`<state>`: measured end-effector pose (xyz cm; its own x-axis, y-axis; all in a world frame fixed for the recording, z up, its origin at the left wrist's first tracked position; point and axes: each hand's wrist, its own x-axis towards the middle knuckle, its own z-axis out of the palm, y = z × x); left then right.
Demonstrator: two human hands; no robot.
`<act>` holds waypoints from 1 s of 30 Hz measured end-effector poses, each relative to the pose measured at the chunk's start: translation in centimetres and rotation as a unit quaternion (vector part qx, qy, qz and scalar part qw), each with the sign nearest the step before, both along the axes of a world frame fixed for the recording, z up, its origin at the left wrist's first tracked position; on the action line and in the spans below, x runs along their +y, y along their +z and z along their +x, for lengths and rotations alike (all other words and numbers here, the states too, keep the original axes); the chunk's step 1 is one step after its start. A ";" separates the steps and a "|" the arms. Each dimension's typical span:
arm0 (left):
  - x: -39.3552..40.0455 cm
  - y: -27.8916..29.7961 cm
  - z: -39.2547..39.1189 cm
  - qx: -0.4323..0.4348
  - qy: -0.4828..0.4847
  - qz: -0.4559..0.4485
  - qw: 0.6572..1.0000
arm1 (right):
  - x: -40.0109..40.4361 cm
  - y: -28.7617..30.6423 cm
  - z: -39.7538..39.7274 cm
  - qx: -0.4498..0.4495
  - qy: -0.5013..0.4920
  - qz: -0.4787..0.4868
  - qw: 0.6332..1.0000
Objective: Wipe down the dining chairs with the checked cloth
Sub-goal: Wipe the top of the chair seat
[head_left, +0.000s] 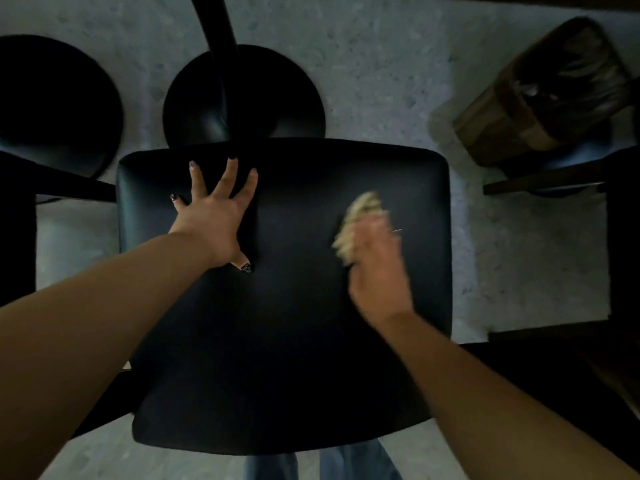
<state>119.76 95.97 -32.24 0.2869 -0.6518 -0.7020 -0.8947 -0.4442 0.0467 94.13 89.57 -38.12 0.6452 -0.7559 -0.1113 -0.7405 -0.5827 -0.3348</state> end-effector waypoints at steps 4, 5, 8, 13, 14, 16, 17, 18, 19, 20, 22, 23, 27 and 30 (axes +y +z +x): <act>0.0 0.0 0.0 0.001 0.008 -0.009 1.000 | -8.7 1.8 -2.1 -0.024 -0.487 0.069 0.870; -0.1 0.0 0.0 0.002 0.011 -0.009 1.000 | -8.4 1.9 -0.9 -0.027 -0.513 0.066 0.855; 0.0 -0.1 -0.1 0.005 0.012 -0.014 1.000 | -1.7 0.6 3.5 -0.062 -0.348 0.004 0.936; 0.1 -0.1 -0.1 0.007 0.016 -0.020 1.000 | 0.5 0.9 2.3 -0.042 0.008 -0.006 0.999; 0.1 -0.1 -0.1 0.008 0.016 -0.021 1.000 | -2.2 1.1 1.7 -0.037 -0.079 -0.006 0.996; 0.1 -0.1 -0.1 0.009 0.016 -0.023 1.000 | -8.9 1.3 0.5 -0.039 -0.296 0.009 0.954; 0.1 -0.1 -0.1 0.007 0.017 -0.024 1.000 | -11.8 1.6 0.3 -0.020 -0.384 0.039 0.922; 0.1 -0.1 -0.1 0.006 0.018 -0.025 1.000 | -13.8 1.9 0.8 0.004 -0.441 0.071 0.895; 0.2 -0.1 -0.1 0.006 0.019 -0.025 0.999 | -14.4 2.1 2.0 0.012 -0.457 0.081 0.885; 0.2 -0.1 0.0 0.007 0.021 -0.028 0.999 | -13.7 1.8 4.0 -0.003 -0.441 0.071 0.895; 0.2 -0.2 0.0 0.010 0.024 -0.033 0.999 | -8.8 0.7 8.7 -0.065 -0.294 0.021 0.953; 0.3 -0.2 -0.1 0.011 0.026 -0.036 0.999 | -5.3 0.3 10.7 -0.091 -0.174 -0.002 0.981; 0.3 -0.1 -0.2 0.013 0.049 -0.043 0.998 | 2.9 0.5 10.4 -0.079 0.182 0.005 0.980; 0.6 -0.1 -0.2 -0.001 0.067 -0.052 0.996 | -1.8 0.6 3.8 -0.060 -0.007 -0.010 0.998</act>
